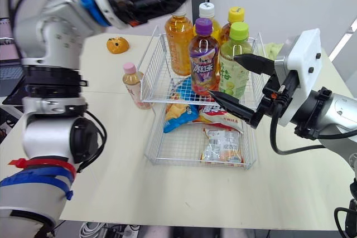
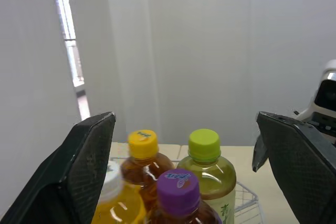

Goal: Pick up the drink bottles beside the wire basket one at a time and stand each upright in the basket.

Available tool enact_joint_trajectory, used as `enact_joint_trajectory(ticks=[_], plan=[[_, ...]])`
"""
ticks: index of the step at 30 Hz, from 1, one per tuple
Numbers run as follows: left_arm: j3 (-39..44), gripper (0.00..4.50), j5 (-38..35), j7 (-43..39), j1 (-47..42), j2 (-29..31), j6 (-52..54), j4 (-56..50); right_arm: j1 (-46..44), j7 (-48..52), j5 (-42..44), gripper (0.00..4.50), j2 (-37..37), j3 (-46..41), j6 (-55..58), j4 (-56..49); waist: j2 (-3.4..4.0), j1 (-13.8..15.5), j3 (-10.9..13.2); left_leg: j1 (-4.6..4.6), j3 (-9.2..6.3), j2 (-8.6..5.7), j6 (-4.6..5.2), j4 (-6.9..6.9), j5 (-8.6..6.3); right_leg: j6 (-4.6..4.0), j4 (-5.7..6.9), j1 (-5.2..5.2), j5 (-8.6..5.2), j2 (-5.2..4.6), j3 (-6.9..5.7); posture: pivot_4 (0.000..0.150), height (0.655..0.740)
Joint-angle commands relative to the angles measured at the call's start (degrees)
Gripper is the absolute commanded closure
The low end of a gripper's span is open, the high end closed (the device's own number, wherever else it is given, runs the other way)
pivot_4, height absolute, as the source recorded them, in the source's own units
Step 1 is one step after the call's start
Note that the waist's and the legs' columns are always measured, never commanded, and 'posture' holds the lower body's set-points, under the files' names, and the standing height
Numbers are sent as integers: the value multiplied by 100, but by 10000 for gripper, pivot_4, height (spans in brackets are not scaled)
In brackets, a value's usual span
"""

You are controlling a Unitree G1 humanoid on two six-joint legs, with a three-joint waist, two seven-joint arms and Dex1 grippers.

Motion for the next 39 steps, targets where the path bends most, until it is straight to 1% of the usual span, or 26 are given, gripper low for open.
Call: enact_joint_trajectory(ticks=[1, 4, 6, 7, 9, 11, 12, 14, 15, 18, 22, 25, 29, 33, 39], plan=[[437, 352, -9, 475, 331, 509, 76, -387, -313, 260, -24, 0, 128, 181, -210, 171, 2, 3, -1, 1, -1, 0, 0, 0, 0, 0, 1, 1, 0, 0, -1, 1500, 7400], [787, 352, 7, 960, 927, 903, 115, -818, -514, 587, -170, 0, 260, 420, -311, 459, 2, 6, -1, 2, -1, 1, 0, 3, 0, 0, 2, 3, 0, -1, -1, 1500, 7400], [1130, 352, 33, 1326, 1574, 1128, 87, -1240, -633, 894, -404, 0, 369, 683, -420, 673, 2, 4, -1, 2, -1, -1, 0, 4, 0, 0, 1, 5, 0, -3, -1, 1500, 7400], [1410, 352, 51, 1543, 2075, 1221, 66, -1553, -736, 1037, -507, 0, 473, 823, -482, 812, 2, 3, -1, 4, -1, 0, 0, 2, 0, 0, -1, 6, 1, -3, 0, 1500, 7400], [1847, 352, 27, 1895, 2894, 1290, 79, -2070, -885, 1257, -687, 0, 642, 1017, -593, 1025, 3, -6, -1, 4, -1, 1, 0, 2, 0, 0, -1, 6, 1, -4, -1, 1500, 7400], [2108, 352, -55, 2150, 3487, 1288, 102, -2466, -969, 1433, -846, 0, 766, 1123, -669, 1167, 2, -5, -1, 4, -2, 3, 0, 1, 0, -1, -1, 5, 1, -5, -2, 1500, 7400], [2380, 352, -44, 2233, 4189, 1200, 69, -2834, -1047, 1556, -960, 0, 860, 1238, -726, 1285, 1, 2, -2, 1, -5, 5, 0, 2, 0, -1, 0, 4, 1, -4, -7, 1500, 7400], [2789, 352, -94, 2402, 5303, 954, 22, -3413, -1176, 1773, -1137, 0, 1012, 1394, -819, 1491, 1, -2, -2, 6, -2, 2, -1, 2, 0, -1, 1, 8, 1, -9, -3, 1500, 7400], [2914, 352, -148, 2489, 5664, 854, 4, -3606, -1220, 1854, -1200, 0, 1069, 1435, -849, 1563, 2, 0, -2, 5, -3, 2, -1, 1, 0, -1, -5, 9, 1, -9, -5, 1500, 7400], [3103, 352, -110, 2670, 7046, 267, -322, -4250, -1406, 2061, -1407, 0, 1272, 1572, -918, 1793, -1, 13, -4, 8, -6, 2, 0, 4, 0, -1, -2, 14, 2, -13, -10, 1500, 7400], [3049, 352, -204, 2926, 7879, -186, -587, -4716, -1510, 2211, -1588, 0, 1429, 1606, -937, 1934, -12, 82, -11, 8, -26, 2, 0, 4, 0, -3, -1, 20, 3, -13, -25, 1500, 7400], [2943, 352, -267, 3122, 8067, -329, -679, -4879, -1552, 2270, -1675, 0, 1510, 1599, -925, 1978, -9, 84, -12, 13, -28, 0, 1, 3, -1, -8, -2, 27, 5, -15, -23, 1500, 7400], [2627, 352, -219, 3315, 7663, -131, -682, -4667, -1565, 2285, -1770, 0, 1542, 1553, -896, 1966, -9, 82, -12, 13, -29, 1, 2, 2, -2, -9, 1, 26, 6, -13, -26, 1500, 7400], [1931, 352, 139, 3459, 6875, 146, -681, -4040, -1458, 2177, -1784, 0, 1497, 1454, -805, 1795, -9, 85, -12, 12, -28, -1, 5, 2, -2, -9, 1, 26, 6, -12, -27, 1500, 7400], [1010, 352, 554, 3514, 5520, 110, -900, -2992, -1258, 1839, -1690, 0, 1330, 1187, -554, 1381, -9, 96, -12, 5, -24, -2, 4, 2, -2, -8, -4, 23, 6, -11, -27, 1500, 7400]])
